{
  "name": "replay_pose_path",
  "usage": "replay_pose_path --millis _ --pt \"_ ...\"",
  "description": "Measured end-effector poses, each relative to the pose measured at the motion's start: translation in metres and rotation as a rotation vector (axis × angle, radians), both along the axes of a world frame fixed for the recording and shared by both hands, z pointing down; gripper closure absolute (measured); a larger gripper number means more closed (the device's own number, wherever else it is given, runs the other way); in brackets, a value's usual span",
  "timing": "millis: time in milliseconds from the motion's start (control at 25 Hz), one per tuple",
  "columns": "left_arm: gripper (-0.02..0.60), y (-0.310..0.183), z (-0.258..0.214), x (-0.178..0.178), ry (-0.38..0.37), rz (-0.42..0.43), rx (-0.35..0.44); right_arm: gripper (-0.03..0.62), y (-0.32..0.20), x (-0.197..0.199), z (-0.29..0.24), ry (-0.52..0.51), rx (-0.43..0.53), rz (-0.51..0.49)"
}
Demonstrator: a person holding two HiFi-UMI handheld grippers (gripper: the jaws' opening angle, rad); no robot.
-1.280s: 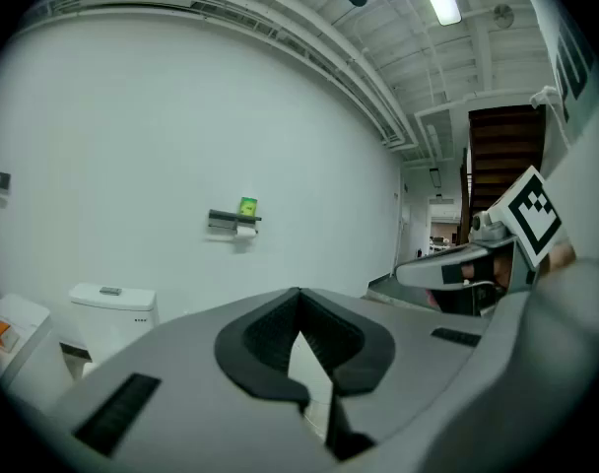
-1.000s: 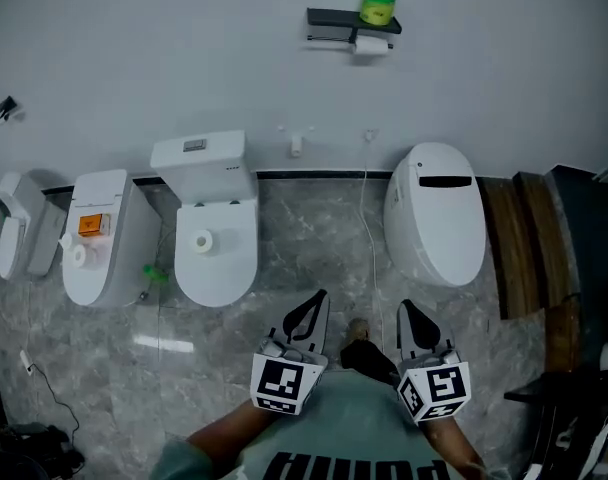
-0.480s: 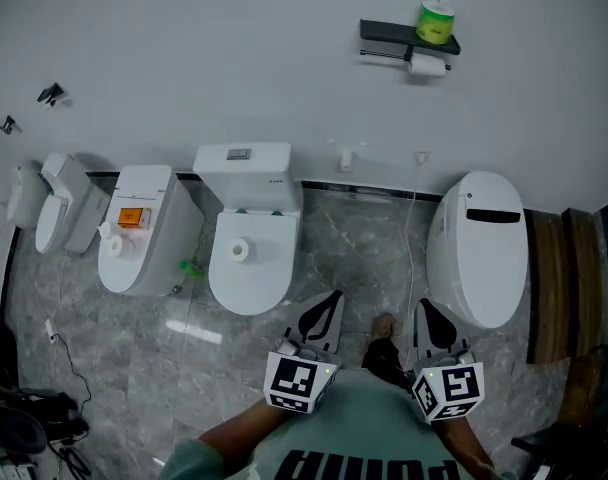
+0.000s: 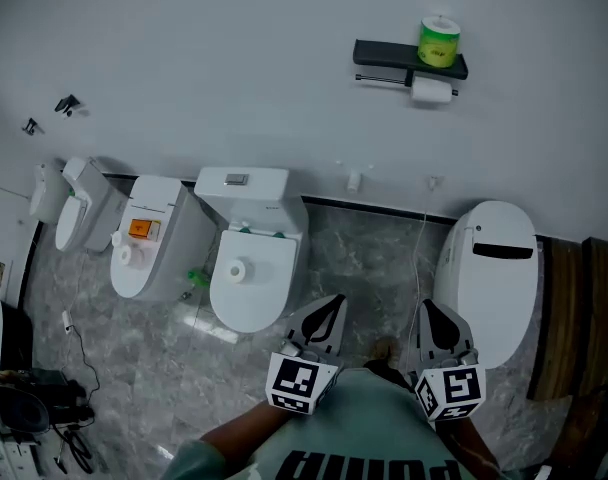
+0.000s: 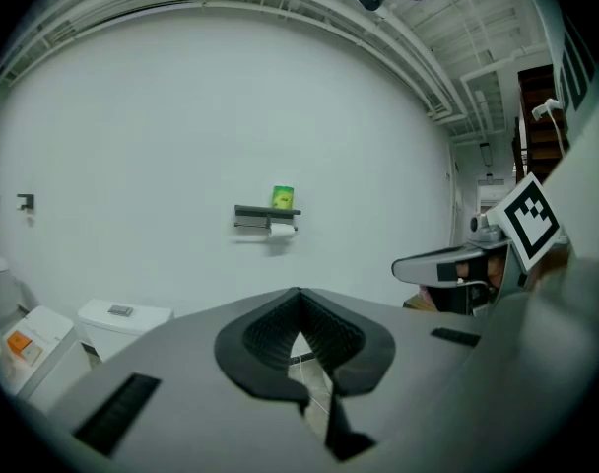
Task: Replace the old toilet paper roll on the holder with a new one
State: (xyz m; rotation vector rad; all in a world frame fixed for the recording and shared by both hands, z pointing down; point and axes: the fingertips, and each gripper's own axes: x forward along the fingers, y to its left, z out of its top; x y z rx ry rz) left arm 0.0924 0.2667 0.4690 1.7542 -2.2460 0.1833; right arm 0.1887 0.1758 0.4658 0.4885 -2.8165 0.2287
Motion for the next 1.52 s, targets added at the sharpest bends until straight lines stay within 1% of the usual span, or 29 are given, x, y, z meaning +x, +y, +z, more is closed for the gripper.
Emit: replay_pose_path --millis 120,320,600,760,880,1080,1280,1520 --pt "0.577 -0.03 0.001 0.001 -0.012 -0.009 -0.013 0.594 -0.033 -0.001 0.002 -0.009 0.002 -0.018" --pt "0.577 -0.064 0.005 0.0 -0.03 -0.037 -0.038 0.594 -0.073 -0.002 0.006 -0.02 0.005 -0.038" --pt "0.577 -0.095 0.005 -0.001 -0.038 -0.022 -0.042 0.594 -0.098 -0.002 0.013 -0.029 -0.019 -0.026" --pt "0.577 -0.102 0.01 -0.014 -0.03 -0.026 -0.053 0.594 -0.105 -0.011 0.017 -0.014 -0.028 -0.015" --pt "0.577 -0.116 0.016 -0.024 -0.014 0.005 -0.048 0.594 -0.117 -0.019 0.018 -0.012 -0.022 0.016" --pt "0.577 -0.152 0.019 -0.051 -0.018 0.081 -0.026 0.594 -0.143 -0.04 0.024 0.007 -0.023 0.099" --pt "0.577 -0.183 0.014 -0.098 -0.004 0.123 -0.005 0.594 -0.166 -0.077 0.016 0.018 -0.017 0.163" --pt "0.577 -0.213 0.019 -0.143 0.022 0.18 0.006 0.594 -0.193 -0.118 0.012 0.057 0.003 0.227"
